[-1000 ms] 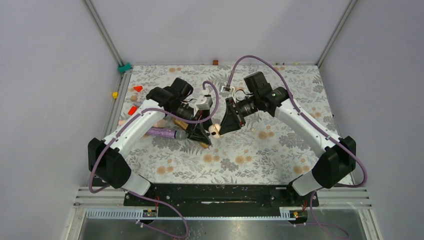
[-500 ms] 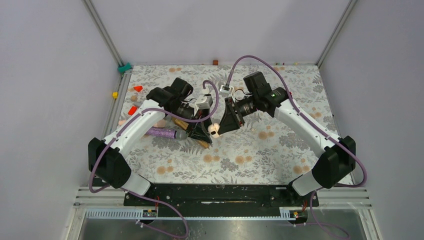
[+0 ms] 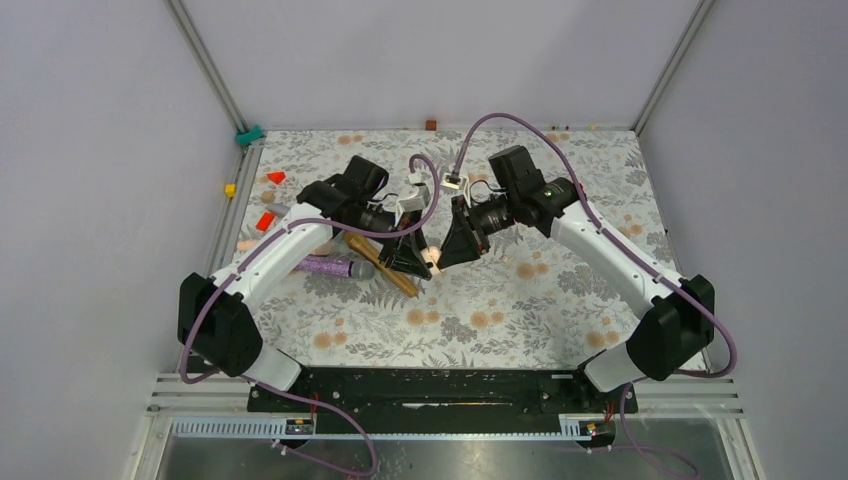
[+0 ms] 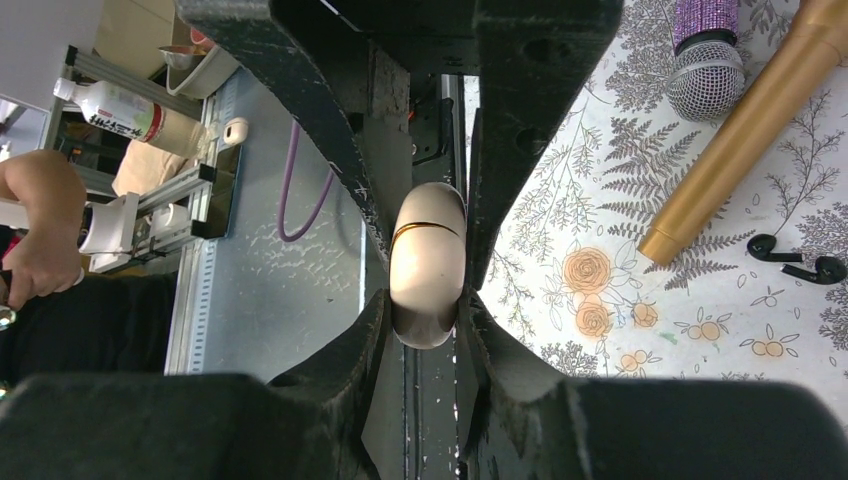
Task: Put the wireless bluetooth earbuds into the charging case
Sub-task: Pick up the charging case at the center of the board, then open the charging case.
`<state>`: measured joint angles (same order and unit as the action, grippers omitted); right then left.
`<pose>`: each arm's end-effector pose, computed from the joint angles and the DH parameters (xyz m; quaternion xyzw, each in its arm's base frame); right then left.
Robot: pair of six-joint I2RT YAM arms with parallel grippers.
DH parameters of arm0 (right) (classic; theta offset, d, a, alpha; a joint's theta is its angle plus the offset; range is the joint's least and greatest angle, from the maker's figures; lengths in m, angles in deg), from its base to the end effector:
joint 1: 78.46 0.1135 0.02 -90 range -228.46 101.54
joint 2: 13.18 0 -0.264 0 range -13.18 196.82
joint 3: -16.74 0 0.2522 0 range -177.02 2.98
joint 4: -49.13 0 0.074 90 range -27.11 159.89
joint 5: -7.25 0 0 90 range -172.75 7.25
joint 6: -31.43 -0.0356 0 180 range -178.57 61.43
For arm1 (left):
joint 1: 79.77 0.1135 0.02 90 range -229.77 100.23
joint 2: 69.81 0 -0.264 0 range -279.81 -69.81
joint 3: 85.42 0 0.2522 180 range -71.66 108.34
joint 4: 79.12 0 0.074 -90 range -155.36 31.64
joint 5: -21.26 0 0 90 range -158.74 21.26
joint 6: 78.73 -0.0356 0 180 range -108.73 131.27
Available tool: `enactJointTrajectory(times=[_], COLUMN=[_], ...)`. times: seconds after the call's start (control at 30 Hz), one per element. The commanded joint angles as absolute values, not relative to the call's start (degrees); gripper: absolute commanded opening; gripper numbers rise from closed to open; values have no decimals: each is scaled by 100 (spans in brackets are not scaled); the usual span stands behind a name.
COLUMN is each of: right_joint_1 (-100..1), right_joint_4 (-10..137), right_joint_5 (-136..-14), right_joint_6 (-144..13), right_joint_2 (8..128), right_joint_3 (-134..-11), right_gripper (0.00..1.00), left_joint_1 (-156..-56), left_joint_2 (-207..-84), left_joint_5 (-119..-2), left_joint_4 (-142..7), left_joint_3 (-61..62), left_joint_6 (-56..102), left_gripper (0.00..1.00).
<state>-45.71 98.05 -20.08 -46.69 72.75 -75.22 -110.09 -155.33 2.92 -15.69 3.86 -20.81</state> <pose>0.2506 0.1988 0.3418 -0.4896 0.6454 0.5306 0.2494 0.2368 -0.1776 0.3197 0.5364 0.5900 -0.5617 0.2207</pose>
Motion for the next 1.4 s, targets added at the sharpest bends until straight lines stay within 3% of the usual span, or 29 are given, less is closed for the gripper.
enactJointTrajectory(times=[0.0,0.23,0.47,0.5,0.67,0.7,0.73,1.1,1.37], right_joint_1=[-4568,-4568,-4568,-4569,-4577,-4589,-4590,-4714,-5141], right_joint_4=[9595,9602,9596,9602,9604,9603,9605,9312,9287], right_joint_5=[-2343,-2417,-2421,-2414,-2385,-2428,-2471,-4212,-4318], right_joint_6=[-4487,-4434,-4424,-4429,-4566,-4584,-4591,-4855,-4978], right_joint_2=[7088,7068,7081,7089,7153,7164,7184,7087,6861], right_joint_3=[-7481,-7454,-7445,-7452,-7530,-7540,-7544,-7516,-7543], right_gripper=[11,11,12,15,61,87,99,100,100], left_joint_1=[-11044,-11038,-11040,-11044,-11044,-11043,-11044,-11042,-11039], left_joint_2=[-15385,-15408,-15379,-15383,-15282,-15240,-15202,-14995,-14978], left_joint_5=[609,636,629,612,368,332,306,219,212], left_joint_4=[-1918,-1913,-1919,-1920,-1926,-1929,-1931,-1938,-1937], left_joint_3=[410,426,412,410,315,283,249,155,120], left_joint_6=[-1829,-1813,-1829,-1839,-1997,-2030,-2055,-2163,-2192], left_gripper=[35,30,0,0,0,0,0,0,0])
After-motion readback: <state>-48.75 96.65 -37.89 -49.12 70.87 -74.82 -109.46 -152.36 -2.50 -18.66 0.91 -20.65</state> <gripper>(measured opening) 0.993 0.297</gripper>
